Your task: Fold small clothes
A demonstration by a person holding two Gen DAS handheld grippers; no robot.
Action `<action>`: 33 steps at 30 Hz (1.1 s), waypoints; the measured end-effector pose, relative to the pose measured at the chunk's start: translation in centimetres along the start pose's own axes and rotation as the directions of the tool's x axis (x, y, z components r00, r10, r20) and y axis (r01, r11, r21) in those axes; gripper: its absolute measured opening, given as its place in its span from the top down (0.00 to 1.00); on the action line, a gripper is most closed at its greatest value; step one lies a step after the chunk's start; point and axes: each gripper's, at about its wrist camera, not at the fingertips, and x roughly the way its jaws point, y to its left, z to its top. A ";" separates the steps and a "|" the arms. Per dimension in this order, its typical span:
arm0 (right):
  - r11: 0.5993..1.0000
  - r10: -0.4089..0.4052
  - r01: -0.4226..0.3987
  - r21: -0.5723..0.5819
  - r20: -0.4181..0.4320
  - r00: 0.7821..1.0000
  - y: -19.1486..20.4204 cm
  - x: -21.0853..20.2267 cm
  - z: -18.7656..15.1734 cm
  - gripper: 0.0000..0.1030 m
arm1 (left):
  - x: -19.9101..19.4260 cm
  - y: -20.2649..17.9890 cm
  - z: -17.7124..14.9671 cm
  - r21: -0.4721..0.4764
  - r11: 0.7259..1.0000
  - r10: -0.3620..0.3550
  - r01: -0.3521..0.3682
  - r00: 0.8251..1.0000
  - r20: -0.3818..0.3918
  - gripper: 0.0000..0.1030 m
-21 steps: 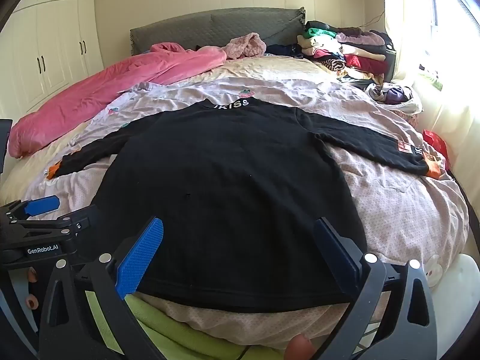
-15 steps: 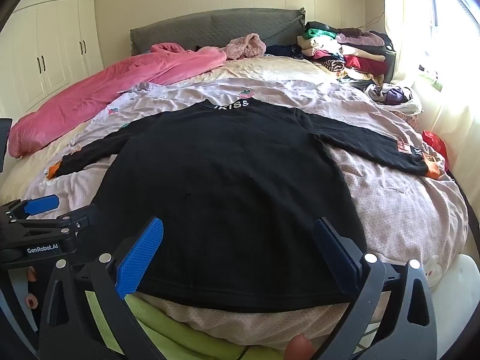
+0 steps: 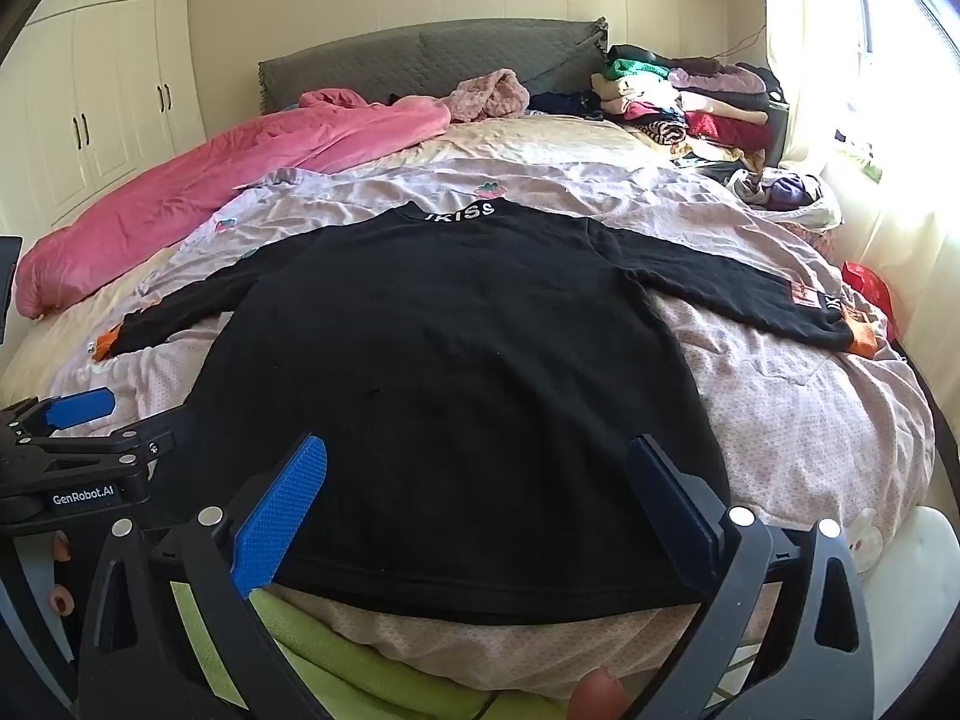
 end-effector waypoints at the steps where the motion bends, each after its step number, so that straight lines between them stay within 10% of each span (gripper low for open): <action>1: 1.000 -0.001 0.001 0.001 -0.001 1.000 0.0 0.0 0.0 0.04 | 0.0 0.0 0.0 0.000 1.000 0.000 0.000 1.000 0.001 0.08; 33: 0.999 -0.004 0.004 0.033 -0.003 1.000 -0.8 0.0 -0.5 0.04 | 0.2 -0.2 -0.2 0.007 1.000 0.009 -0.009 1.000 -0.006 0.08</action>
